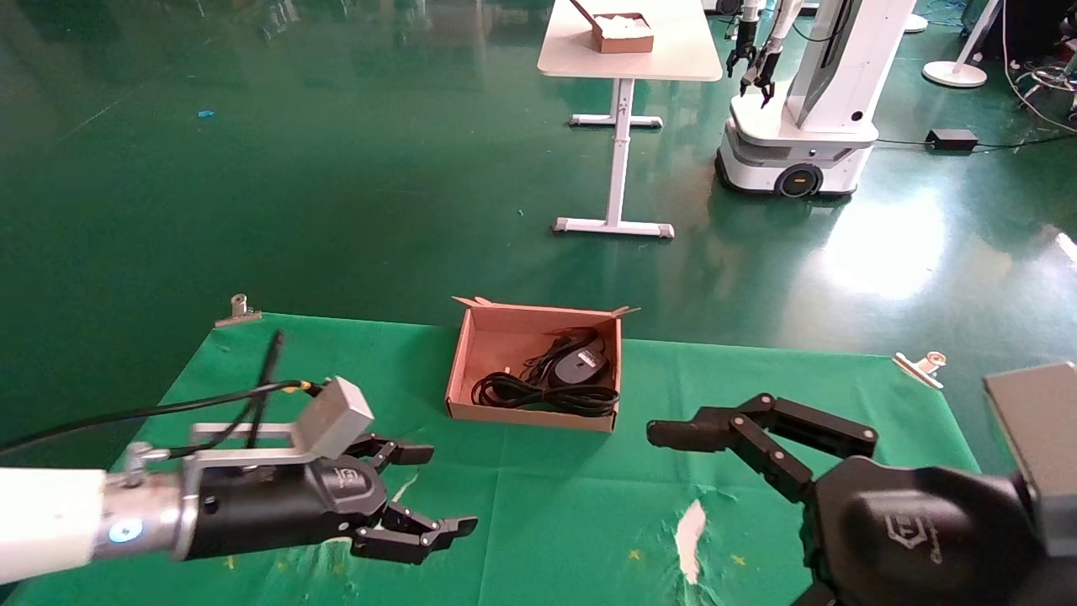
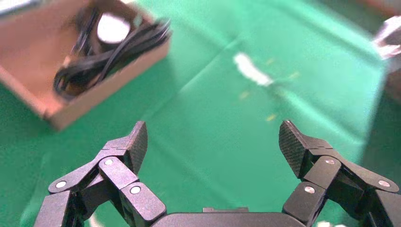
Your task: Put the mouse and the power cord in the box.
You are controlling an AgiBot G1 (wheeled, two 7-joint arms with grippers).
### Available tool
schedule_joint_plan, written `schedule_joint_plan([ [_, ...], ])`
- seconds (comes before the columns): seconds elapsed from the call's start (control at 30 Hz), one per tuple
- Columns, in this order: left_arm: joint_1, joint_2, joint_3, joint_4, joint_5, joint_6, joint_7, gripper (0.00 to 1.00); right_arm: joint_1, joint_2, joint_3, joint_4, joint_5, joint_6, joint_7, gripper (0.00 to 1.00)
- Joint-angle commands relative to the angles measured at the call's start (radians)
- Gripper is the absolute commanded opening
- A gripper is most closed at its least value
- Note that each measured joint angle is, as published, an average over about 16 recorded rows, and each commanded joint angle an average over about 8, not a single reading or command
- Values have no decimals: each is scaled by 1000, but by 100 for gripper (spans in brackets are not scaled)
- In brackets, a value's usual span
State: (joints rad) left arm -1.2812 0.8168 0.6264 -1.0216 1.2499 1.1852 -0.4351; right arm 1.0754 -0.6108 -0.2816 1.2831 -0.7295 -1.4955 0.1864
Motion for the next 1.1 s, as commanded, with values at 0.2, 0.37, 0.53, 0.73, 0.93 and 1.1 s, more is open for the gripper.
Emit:
schedule_joint_plan([
  [0.2, 77, -77, -130, -98, -195, 116, 93, 100, 0, 0, -1, 0, 0, 0, 0, 100],
  [0.37, 133, -132, -223, -169, -334, 200, 159, 100, 0, 0, -1, 0, 1, 0, 0, 100],
  [0.53, 183, -182, -307, -232, -460, 275, 219, 100, 0, 1, -1, 0, 1, 1, -1, 100],
  [0.73, 221, -220, -371, -281, -558, 332, 257, 100, -1, 1, -1, 0, 2, 0, -1, 100],
  [0.93, 223, -222, -374, -283, -562, 335, 258, 100, -1, 1, -1, 0, 2, 0, -1, 100],
  [1.1, 217, -216, -364, -275, -546, 326, 254, 100, 0, 1, -1, 0, 2, 0, -1, 100],
])
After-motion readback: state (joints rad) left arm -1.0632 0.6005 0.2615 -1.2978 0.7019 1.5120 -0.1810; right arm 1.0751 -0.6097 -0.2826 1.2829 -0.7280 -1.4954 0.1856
